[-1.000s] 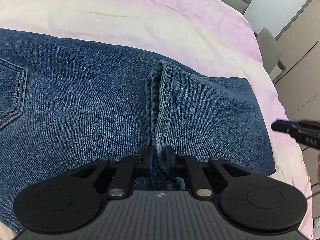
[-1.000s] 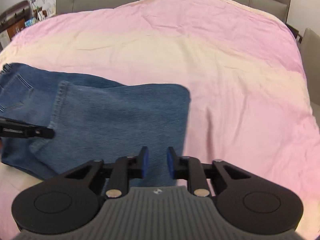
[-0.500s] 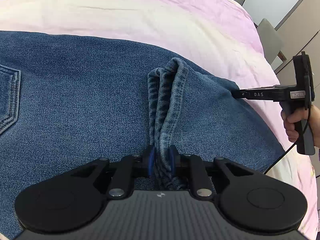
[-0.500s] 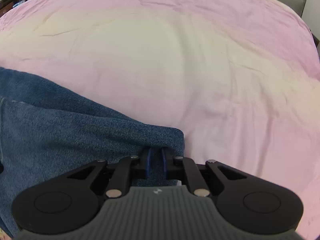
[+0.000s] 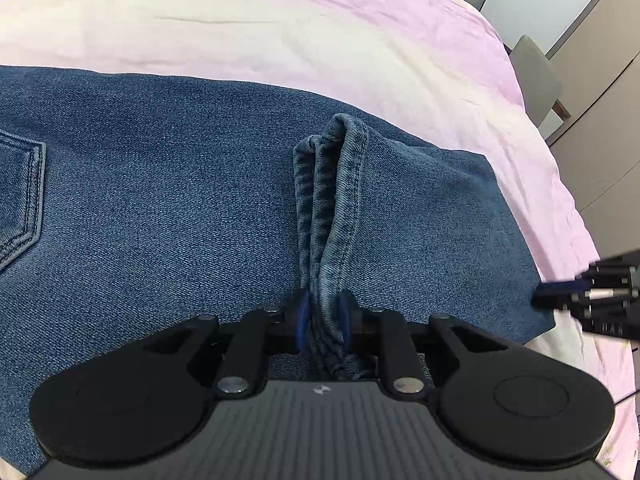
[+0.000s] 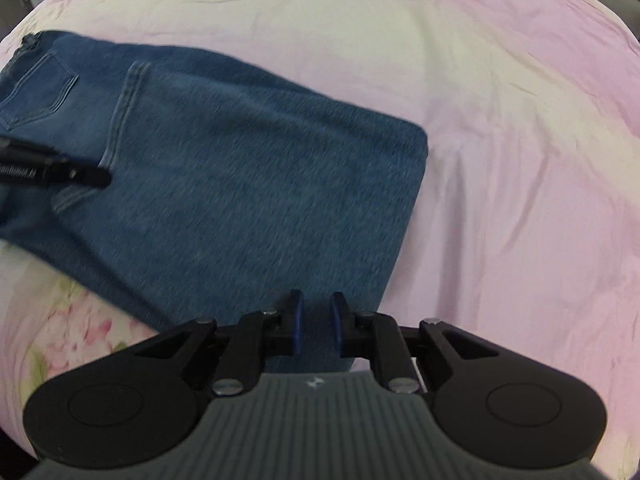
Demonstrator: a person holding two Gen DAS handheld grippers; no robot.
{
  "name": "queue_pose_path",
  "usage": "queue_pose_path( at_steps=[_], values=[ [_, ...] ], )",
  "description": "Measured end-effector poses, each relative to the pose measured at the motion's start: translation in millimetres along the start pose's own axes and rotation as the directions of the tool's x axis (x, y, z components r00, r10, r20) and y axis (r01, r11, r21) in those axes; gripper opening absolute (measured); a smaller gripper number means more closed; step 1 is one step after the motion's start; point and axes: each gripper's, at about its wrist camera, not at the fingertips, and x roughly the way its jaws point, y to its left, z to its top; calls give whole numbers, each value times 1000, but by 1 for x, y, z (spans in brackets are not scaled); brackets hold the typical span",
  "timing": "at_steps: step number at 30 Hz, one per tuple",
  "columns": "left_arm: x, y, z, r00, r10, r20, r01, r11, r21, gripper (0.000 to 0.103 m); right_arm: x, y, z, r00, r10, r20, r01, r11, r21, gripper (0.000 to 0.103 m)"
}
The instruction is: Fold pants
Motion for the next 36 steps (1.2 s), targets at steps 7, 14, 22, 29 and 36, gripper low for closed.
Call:
queue_pose_path(
  at_steps=[7,14,22,29,36],
  values=[
    [-1,-1,1,1000,1,-1,-1,1000,-5,27,29,1,-1,999,-20,-35,21,1000,8,11],
    [-40,14,-8,1000,10,24,-10,1000,-29,42,-8,36,31,996,14,85,2,983,-181,55],
    [-116,65,-23,981,176,86,-160,973,-165,45,2,127,80,990,114,86,-28,748,-663,84],
    [-162,123,-35,941,287,177,-212,912,-351,55,30,163,129,992,125,15,-63,597,-800,93],
    [-184,188,-42,922,318,221,-148,817,-557,55,69,177,141,996,57,-64,-84,496,-864,96]
  ],
)
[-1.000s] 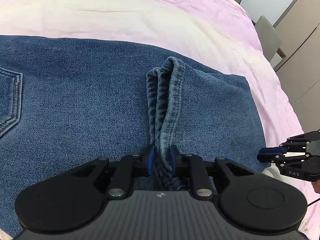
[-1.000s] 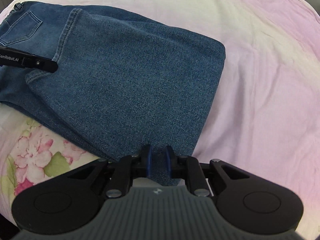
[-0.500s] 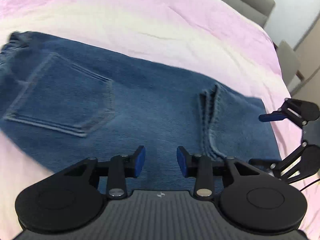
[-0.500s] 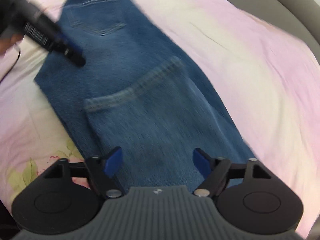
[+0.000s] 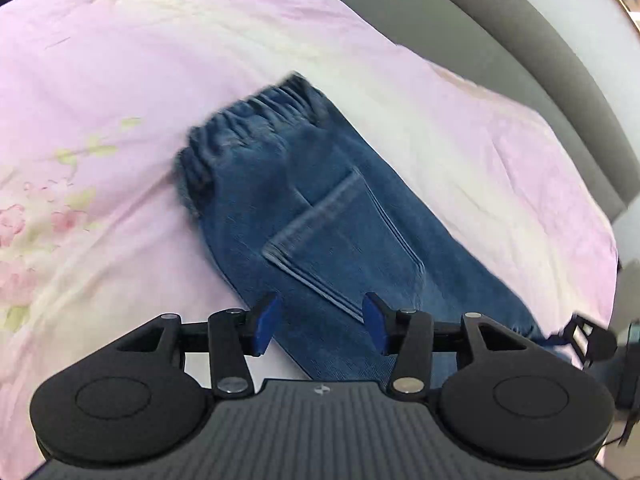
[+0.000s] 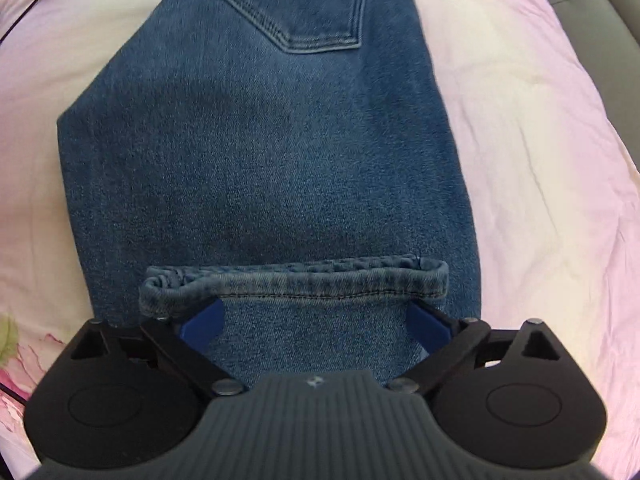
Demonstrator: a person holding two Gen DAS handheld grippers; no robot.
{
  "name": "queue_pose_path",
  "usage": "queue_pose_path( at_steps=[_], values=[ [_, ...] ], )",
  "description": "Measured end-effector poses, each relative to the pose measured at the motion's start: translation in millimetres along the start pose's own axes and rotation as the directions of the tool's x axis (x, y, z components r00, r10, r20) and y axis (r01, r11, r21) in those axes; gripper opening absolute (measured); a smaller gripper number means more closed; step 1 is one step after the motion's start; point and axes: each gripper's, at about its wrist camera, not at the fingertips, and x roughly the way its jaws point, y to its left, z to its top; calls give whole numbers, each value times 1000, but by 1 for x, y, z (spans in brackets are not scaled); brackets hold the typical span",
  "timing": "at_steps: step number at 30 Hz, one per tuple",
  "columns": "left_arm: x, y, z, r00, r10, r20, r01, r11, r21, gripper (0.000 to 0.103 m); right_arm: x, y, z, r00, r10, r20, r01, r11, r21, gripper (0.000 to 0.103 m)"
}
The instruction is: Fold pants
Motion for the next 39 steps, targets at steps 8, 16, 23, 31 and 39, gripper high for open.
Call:
queue_pose_path(
  at_steps=[8,16,23,31,39],
  values=[
    [13,50,25,998,29,62,-17,982,-186,68,30,-9,22,993,74,-96,-79,996,-50,98],
    [61,85,33,995,-76,68,96,920,-380,77,46,-23,33,985,120,-125,-126,991,-38,98],
    [61,81,33,992,-81,100,111,930,-350,55,46,-33,21,983,157,-98,-158,987,-2,98],
    [6,32,33,968,-110,225,151,973,-173,51,20,-36,-10,993,120,17,-121,992,45,95],
    [-59,-96,22,936,-157,315,120,984,135,51,-50,-44,-79,989,-24,146,-29,936,351,87]
  ],
)
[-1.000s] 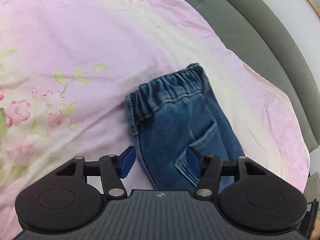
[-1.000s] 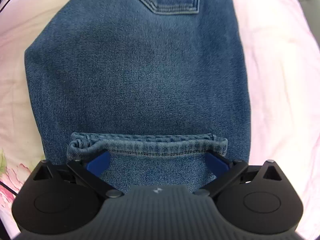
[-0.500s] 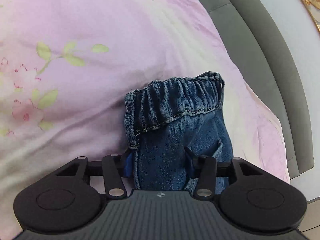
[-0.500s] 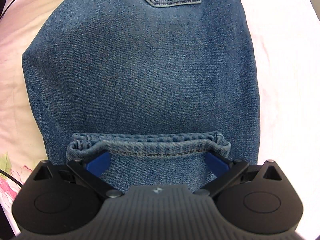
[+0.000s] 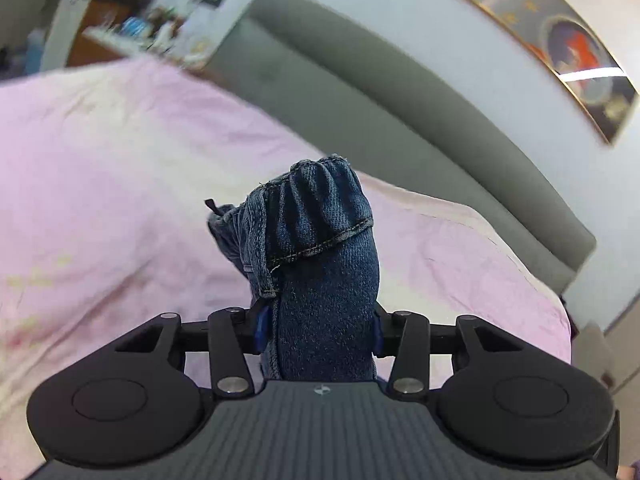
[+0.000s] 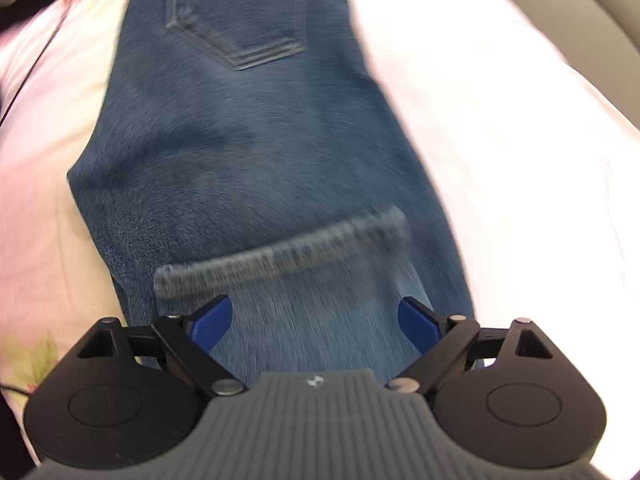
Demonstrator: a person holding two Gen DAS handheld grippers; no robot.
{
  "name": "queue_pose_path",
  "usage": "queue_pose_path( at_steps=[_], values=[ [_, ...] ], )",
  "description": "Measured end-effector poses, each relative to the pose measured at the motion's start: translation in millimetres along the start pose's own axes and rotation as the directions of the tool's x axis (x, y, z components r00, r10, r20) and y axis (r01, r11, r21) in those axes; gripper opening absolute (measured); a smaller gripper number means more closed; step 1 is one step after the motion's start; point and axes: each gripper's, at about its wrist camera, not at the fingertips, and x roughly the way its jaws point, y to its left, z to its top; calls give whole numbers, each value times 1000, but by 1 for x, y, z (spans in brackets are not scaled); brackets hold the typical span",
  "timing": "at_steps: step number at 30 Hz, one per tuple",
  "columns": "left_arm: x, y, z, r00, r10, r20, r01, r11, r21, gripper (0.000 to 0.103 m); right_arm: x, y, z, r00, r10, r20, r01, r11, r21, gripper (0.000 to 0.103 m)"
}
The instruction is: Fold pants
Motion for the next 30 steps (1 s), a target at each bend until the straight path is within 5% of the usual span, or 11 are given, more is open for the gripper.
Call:
queue_pose_path(
  at_steps=[5,14,18,21,25,28,30],
  values=[
    [-7,-109,-9,999,-36,-17,39,967,254,51,-42,-12,-51,998,-58,40,48,976,213,87],
    [27,-256,-109,983,-70,-172,158,800,579,51,-91,-20,-137,985,-118,124,37,852,522,87],
    [57,-299,-170,956,-49,-288,238,701,673,51,-102,-21,-166,984,-106,144,-1,802,597,87],
    [74,-322,-224,933,3,-361,287,601,746,51,-105,-17,-185,985,-102,138,-4,790,613,86],
    [83,-335,-275,932,61,-358,288,477,830,51,-104,-13,-208,988,-88,129,-13,776,630,86],
    [86,-335,-294,922,79,-378,314,417,853,53,-102,-10,-219,991,-83,107,-3,776,630,86],
    [84,-328,-296,913,73,-401,341,405,848,57,-104,-9,-224,992,-86,92,10,778,628,86]
  ],
)
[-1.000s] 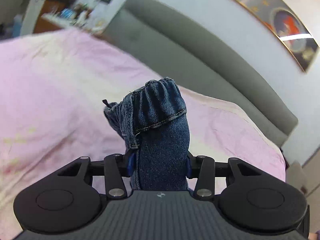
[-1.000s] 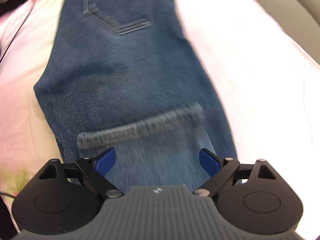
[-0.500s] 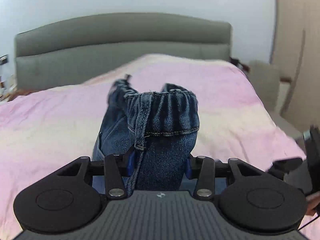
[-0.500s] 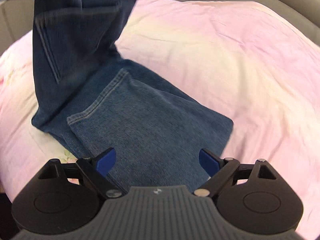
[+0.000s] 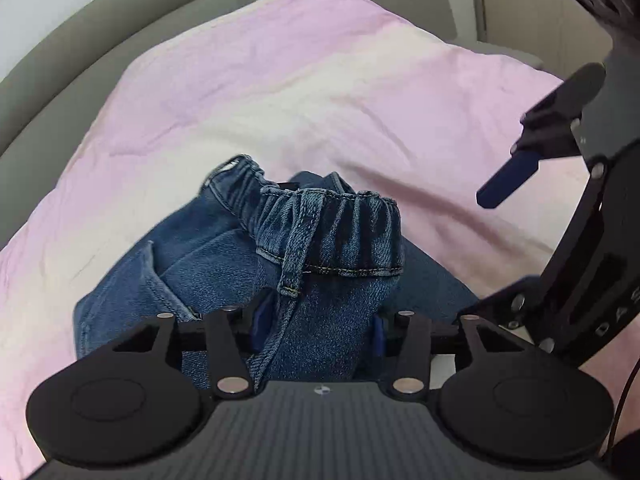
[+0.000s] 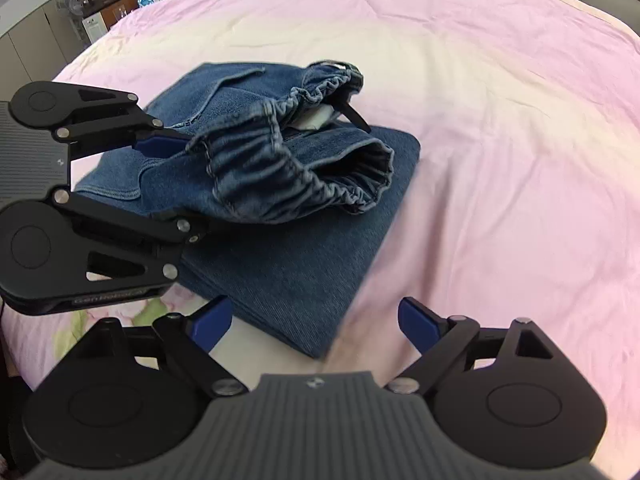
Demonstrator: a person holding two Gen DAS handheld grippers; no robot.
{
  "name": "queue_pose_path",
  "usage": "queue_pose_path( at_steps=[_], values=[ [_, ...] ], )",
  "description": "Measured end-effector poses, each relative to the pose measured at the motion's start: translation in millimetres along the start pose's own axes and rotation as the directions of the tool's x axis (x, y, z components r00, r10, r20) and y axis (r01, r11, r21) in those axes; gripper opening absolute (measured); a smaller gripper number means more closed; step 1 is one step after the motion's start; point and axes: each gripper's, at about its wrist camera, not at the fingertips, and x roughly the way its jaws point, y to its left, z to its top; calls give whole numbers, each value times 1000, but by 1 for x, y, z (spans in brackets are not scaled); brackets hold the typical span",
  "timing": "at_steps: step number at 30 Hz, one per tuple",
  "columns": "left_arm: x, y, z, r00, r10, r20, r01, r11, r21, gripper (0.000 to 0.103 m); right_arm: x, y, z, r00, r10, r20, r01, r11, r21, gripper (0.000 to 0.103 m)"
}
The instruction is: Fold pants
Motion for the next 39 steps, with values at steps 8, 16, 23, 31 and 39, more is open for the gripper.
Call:
queue_pose_path(
  at_steps=[8,16,23,31,39],
  values=[
    [-27,37,-14,983,-175,60,181,978,-107,82,-25,0,6,1000,-30,10,29,999,23,82],
    [-71,87,-85,998,-56,21,59,987,-152,83,-32,4,45,993,66,96,-83,979,186,70],
    [-74,126,-153,997,-1,-80,-23,957,-289,83,8,1,82,989,104,105,-136,920,366,63],
    [-51,154,-184,992,-26,-120,-30,897,-441,74,39,-12,92,994,85,73,-109,892,439,52],
    [-60,174,-198,995,-61,-79,7,830,-558,33,19,3,117,983,111,144,-161,901,402,10]
  ],
)
